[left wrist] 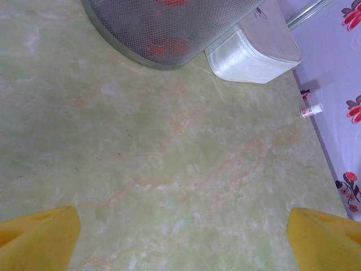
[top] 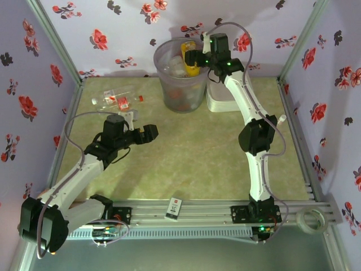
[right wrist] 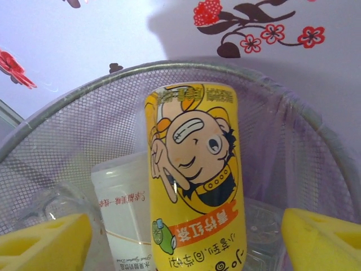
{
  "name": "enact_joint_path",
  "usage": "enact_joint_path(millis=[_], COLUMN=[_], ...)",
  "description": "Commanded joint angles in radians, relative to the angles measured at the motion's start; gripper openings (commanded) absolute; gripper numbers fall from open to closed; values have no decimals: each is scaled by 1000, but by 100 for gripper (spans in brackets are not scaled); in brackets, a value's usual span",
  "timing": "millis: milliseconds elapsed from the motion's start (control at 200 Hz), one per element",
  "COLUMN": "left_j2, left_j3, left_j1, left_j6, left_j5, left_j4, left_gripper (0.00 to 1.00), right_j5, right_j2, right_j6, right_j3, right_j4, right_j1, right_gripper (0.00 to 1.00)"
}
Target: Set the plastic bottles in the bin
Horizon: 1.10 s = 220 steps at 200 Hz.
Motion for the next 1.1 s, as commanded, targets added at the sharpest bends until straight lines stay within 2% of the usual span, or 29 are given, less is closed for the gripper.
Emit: enact_joint_path(millis=[0,245,420,590,835,1025,1095], left_j2=[4,-4,-4,-3,30,86,115], left_j3=[10,9,12,14,46,158,205], left_j1=[7,9,11,12,21,97,151], left_j6=[-8,-4,-3,-4,-3,48,69], left_j5=[-9,-9,-9,-9,-18,-59,-65], left_j4=[19,11,3,3,-8,-108,-129], left_gripper=[94,95,95,95,95,95,95], right_j5=[42,10,1,-27,-48,-56,-64], right_j2=[-25,69,148,200,185,84,36], right_j6=[-10,36,60,75,35,24,19], right_j3=[52,152,222,249,246,246,244], right_j4=[-1,-1,22,19,-13,10,9], right_j1=[-4,-1,-2,1,14,14,14], right_gripper=[82,52,45,44,44,49,56])
